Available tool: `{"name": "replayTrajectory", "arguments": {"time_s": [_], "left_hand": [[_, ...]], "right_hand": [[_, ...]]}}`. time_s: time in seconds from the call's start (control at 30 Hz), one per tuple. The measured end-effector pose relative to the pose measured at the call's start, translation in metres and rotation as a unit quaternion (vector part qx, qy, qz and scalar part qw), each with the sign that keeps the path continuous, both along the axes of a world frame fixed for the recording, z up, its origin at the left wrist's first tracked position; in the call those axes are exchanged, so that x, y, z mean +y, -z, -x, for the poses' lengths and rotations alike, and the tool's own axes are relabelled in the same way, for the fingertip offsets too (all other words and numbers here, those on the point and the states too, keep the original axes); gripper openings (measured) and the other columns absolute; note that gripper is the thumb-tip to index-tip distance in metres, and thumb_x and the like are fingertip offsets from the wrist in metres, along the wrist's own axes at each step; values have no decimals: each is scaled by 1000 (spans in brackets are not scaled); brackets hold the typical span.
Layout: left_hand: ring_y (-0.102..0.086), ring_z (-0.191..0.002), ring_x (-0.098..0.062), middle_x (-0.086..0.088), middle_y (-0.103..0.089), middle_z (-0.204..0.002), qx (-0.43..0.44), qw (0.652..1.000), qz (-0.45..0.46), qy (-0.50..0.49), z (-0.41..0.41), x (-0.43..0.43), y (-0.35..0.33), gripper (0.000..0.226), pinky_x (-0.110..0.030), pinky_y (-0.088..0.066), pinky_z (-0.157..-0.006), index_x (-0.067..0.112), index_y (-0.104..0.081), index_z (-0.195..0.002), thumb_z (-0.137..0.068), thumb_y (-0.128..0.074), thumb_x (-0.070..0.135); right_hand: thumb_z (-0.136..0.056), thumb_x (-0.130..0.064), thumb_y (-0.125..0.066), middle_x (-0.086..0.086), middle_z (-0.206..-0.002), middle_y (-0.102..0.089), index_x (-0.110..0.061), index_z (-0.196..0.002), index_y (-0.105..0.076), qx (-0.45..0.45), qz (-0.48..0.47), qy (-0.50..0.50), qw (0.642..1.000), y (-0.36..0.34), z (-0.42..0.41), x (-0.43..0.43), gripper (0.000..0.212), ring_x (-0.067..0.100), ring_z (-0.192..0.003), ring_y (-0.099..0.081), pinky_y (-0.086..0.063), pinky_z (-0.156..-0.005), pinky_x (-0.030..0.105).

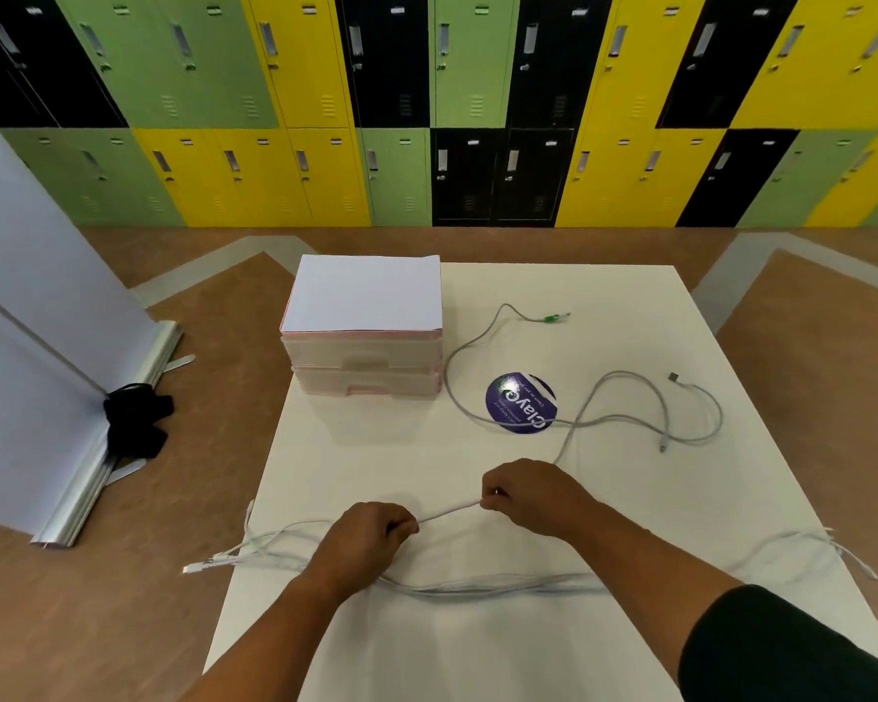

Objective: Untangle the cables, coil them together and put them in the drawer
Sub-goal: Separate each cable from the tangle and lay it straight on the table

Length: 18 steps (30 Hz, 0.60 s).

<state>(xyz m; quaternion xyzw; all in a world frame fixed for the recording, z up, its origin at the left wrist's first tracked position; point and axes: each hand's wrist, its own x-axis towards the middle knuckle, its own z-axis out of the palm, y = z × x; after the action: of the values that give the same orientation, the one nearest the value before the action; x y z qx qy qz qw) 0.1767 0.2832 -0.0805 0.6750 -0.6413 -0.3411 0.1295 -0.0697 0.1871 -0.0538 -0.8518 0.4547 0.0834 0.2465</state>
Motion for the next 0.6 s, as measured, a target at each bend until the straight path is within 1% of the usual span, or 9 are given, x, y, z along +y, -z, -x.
{"name": "replayTrajectory", "arguments": {"time_s": [0.07,0.13,0.23,0.33,0.4,0.43,0.5,0.6], "left_hand": [[-64,-81,-5,15,-73,-87,-3,1000,-2,5,-1,0,1,22,-26,-51,-76,25,-75,-90,-98,-56,33],[-64,-81,-4,16,-73,-88,-5,1000,3,13,0,-1,3,21,-25,-51,-76,26,-75,-91,-98,-56,35],[-63,-81,-2,18,-73,-88,-5,1000,3,21,1,-3,4,20,-23,-51,-76,29,-76,-94,-97,-57,36],[-63,-79,-2,17,-72,-85,-8,1000,-9,14,0,-2,5,18,-19,-50,-73,31,-76,-92,-95,-60,36],[-63,-77,-3,15,-72,-81,-6,1000,-18,11,-2,1,9,17,-19,-49,-71,31,-76,-88,-94,-61,37],[-63,-75,-4,14,-71,-79,-5,1000,-22,12,-2,3,10,17,-19,-48,-69,31,-75,-86,-94,-61,36],[-62,-73,-4,14,-70,-76,-3,1000,-26,13,-2,4,12,19,-18,-46,-67,31,-73,-82,-95,-60,35],[-61,-72,-5,12,-69,-74,-1,999,-28,18,0,4,13,22,-21,-46,-68,32,-69,-76,-95,-59,34]], "right_hand": [[-101,-33,-49,-6,-109,-70,-27,-108,-66,1,-1,-2,1000,4,6,-1,19,16,-97,-62,-48,-82,31],[-102,-30,-49,-7,-112,-69,-26,-112,-65,7,11,1,1000,8,11,-1,20,16,-99,-62,-46,-81,29],[-100,-35,-50,-4,-102,-71,-24,-104,-65,21,51,13,998,10,14,-1,20,18,-92,-64,-47,-77,32],[-96,-54,-51,-3,-88,-68,-22,-88,-58,49,94,44,993,7,20,-3,34,19,-79,-60,-40,-70,32],[-91,-64,-51,-4,-77,-61,-22,-81,-50,67,116,64,989,5,26,-5,44,18,-71,-54,-35,-69,31],[-91,-65,-51,-6,-75,-58,-22,-80,-49,66,121,69,988,6,30,-6,45,17,-69,-52,-34,-71,31],[-95,-58,-50,-7,-81,-59,-21,-85,-53,43,113,74,990,7,36,-6,39,15,-71,-51,-34,-75,31],[-101,-46,-47,-6,-96,-64,-21,-99,-61,18,114,74,990,12,43,-6,29,17,-83,-59,-37,-77,31]]}}
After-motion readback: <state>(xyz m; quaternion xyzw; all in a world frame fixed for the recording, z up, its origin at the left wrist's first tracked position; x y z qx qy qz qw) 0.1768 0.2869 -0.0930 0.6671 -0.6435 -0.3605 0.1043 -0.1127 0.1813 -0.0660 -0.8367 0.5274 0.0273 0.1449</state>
